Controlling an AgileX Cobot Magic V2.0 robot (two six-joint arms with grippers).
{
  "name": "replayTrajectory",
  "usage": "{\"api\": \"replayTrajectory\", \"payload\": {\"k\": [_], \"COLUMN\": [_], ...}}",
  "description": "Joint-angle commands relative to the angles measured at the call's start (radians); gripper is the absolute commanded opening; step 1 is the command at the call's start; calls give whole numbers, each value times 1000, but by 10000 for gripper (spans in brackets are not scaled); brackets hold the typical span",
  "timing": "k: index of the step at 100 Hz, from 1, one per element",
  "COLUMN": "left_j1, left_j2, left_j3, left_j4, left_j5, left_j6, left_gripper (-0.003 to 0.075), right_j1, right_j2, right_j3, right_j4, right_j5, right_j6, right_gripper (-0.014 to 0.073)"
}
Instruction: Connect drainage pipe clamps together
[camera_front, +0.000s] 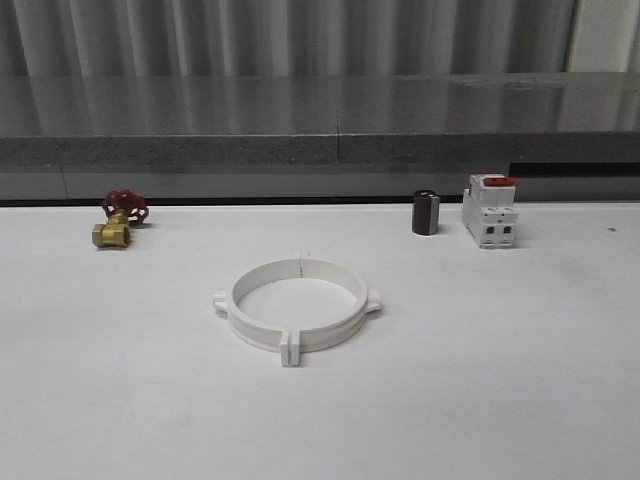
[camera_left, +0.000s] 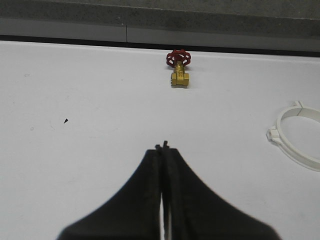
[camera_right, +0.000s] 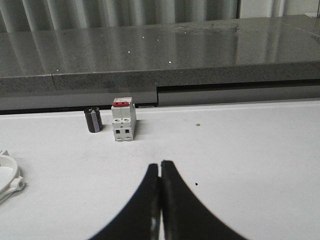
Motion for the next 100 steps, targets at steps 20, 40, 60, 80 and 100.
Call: {"api": "replayTrajectory", "payload": {"k": [20, 40, 60, 80, 100], "left_j1": [1, 1, 1, 1, 1], "left_j2": [8, 8, 8, 8, 8], "left_j3": [-28, -28, -28, -28, -28], "left_j4": [-9, -9, -9, -9, -9], "left_j5": [-68, -68, -68, -68, -68], "left_j6": [-1, -1, -1, -1, -1], "left_gripper": [-20, -20, -20, -20, -20], "right_j1": [-8, -8, -8, -8, -8], "right_j2": [-15, -15, -15, -15, -15], "right_j3": [18, 18, 18, 18, 18], "right_j4": [22, 22, 22, 22, 22], "right_j5": [-160, -160, -129, -124, -124], "right_j6": [-23, -23, -23, -23, -23], "right_gripper": [-118, -118, -118, -118, -118]}}
